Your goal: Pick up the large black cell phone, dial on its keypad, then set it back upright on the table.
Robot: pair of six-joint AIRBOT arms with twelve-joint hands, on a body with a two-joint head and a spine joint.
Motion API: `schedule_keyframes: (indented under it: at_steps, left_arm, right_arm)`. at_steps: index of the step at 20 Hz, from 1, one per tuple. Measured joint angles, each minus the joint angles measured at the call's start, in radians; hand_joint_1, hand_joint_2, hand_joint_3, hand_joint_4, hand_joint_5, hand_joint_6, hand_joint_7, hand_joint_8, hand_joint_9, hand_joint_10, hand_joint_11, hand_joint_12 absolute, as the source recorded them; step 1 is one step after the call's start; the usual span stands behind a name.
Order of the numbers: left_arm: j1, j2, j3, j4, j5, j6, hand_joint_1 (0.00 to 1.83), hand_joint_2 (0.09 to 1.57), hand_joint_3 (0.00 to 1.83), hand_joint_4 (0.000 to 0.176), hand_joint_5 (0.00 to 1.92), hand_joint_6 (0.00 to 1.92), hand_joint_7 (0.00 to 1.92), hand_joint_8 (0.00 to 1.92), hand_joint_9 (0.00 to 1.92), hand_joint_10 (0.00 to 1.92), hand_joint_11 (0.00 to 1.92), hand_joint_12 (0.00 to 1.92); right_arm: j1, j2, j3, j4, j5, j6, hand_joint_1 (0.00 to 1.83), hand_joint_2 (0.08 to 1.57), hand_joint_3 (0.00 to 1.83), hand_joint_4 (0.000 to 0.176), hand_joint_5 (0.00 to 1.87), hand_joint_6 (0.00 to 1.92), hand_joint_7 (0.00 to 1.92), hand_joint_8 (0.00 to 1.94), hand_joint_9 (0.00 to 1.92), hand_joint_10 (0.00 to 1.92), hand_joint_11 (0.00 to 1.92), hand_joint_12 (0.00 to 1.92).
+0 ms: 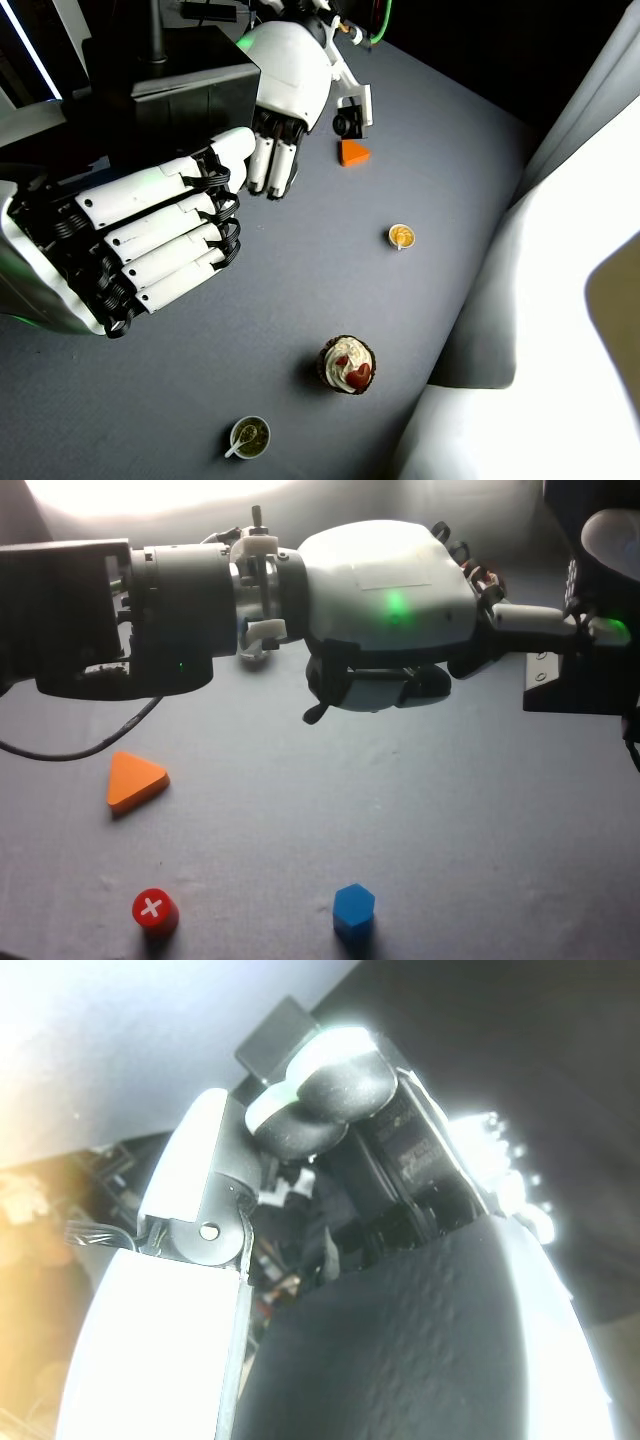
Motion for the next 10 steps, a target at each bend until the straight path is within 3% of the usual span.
schedule_keyframes:
  at_steps: [2,5,6,7,8,10]
  left_arm:
    - [0.01,0.028,-0.004,-0.014,-0.011,0.002,1.28,1.36,0.0,0.156,0.0,0.0,0.57,1.72,0.9,1.92,0.9,1.92]
    - [0.017,0.077,0.015,-0.014,-0.024,-0.004,1.27,1.38,0.0,0.158,0.0,0.0,0.54,1.76,0.91,1.92,0.91,1.92]
    - [0.017,0.085,0.031,-0.02,-0.025,-0.004,1.27,1.38,0.0,0.158,0.0,0.0,0.55,1.75,0.91,1.92,0.92,1.92]
    - [0.017,0.092,0.053,-0.026,-0.026,-0.006,1.27,1.38,0.0,0.157,0.0,0.0,0.55,1.75,0.91,1.92,0.92,1.92]
    - [0.017,0.093,0.076,-0.026,-0.027,-0.008,1.27,1.38,0.0,0.16,0.0,0.0,0.55,1.76,0.91,1.92,0.9,1.92]
    - [0.016,0.089,0.1,-0.026,-0.029,-0.009,1.27,1.38,0.0,0.163,0.0,0.0,0.55,1.75,0.9,1.92,0.88,1.92]
  right_arm:
    - [0.0,0.0,0.0,-0.001,0.0,0.0,1.4,1.05,0.0,0.0,1.1,0.57,1.12,0.73,1.05,1.12,1.1,0.99]
    - [0.0,0.0,0.0,0.003,-0.001,-0.002,1.4,1.05,0.0,0.0,1.11,0.55,1.12,0.72,1.05,1.14,1.08,1.02]
    - [0.0,0.0,0.0,0.001,-0.002,-0.002,1.48,1.05,0.0,0.0,1.13,0.43,1.12,0.66,1.04,1.01,1.0,1.37]
    - [0.0,0.0,0.0,-0.004,-0.001,-0.002,1.5,1.04,0.0,0.0,1.14,0.41,1.14,0.62,1.06,0.96,0.98,1.44]
    - [0.0,0.0,0.0,-0.005,-0.002,-0.002,1.42,1.04,0.0,0.0,1.13,0.51,1.16,0.62,1.07,1.06,1.03,1.18]
    - [0.0,0.0,0.0,-0.004,-0.001,-0.002,1.4,1.05,0.0,0.0,1.12,0.57,1.14,0.65,1.06,1.11,1.07,1.02]
